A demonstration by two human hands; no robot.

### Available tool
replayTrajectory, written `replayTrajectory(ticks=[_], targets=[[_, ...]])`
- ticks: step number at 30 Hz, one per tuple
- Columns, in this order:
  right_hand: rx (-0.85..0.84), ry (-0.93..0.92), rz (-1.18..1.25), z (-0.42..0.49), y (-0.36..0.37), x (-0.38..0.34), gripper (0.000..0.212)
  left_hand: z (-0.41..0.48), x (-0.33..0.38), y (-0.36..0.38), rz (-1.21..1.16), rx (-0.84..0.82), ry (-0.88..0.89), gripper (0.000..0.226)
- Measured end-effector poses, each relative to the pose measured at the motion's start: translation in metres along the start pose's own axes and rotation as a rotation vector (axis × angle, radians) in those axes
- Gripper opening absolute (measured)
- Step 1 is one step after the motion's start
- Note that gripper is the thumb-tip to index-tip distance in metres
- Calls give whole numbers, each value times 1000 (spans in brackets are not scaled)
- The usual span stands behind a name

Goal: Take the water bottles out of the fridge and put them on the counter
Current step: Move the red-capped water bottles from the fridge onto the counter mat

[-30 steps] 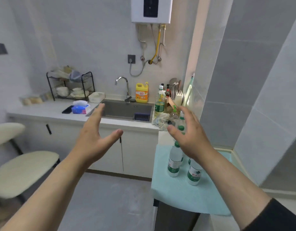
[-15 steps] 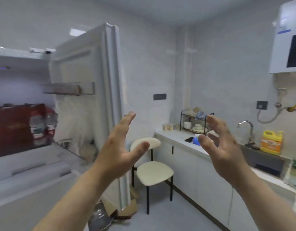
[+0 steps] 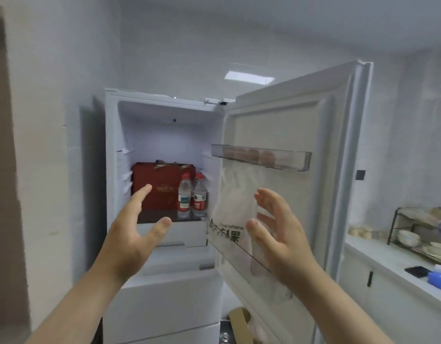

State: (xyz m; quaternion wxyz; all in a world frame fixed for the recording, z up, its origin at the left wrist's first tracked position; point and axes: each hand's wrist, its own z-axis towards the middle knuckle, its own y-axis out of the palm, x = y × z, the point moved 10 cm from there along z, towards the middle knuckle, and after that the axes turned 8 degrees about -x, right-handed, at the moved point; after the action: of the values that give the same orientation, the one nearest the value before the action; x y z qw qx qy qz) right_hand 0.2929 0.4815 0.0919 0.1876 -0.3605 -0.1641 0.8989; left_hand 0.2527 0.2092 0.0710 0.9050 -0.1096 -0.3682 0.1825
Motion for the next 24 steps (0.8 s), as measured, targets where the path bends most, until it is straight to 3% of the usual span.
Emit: replayTrajectory(ticks=[3, 9, 13, 17, 24], targets=[[-44, 23, 49, 49, 63, 16, 69, 28, -47, -26, 23, 19, -27, 86], [-59, 73, 82, 134, 155, 56, 69, 90, -127, -52, -5, 6, -33, 81], [-17, 107, 110, 180, 187, 86, 43, 127, -174, -51, -18, -16, -36, 74], [33, 178, 146, 221, 209, 129, 36, 161, -216, -41, -26, -34, -52, 66], [50, 213, 287, 295, 243, 201, 64, 229, -296, -7, -9, -29, -101, 74]])
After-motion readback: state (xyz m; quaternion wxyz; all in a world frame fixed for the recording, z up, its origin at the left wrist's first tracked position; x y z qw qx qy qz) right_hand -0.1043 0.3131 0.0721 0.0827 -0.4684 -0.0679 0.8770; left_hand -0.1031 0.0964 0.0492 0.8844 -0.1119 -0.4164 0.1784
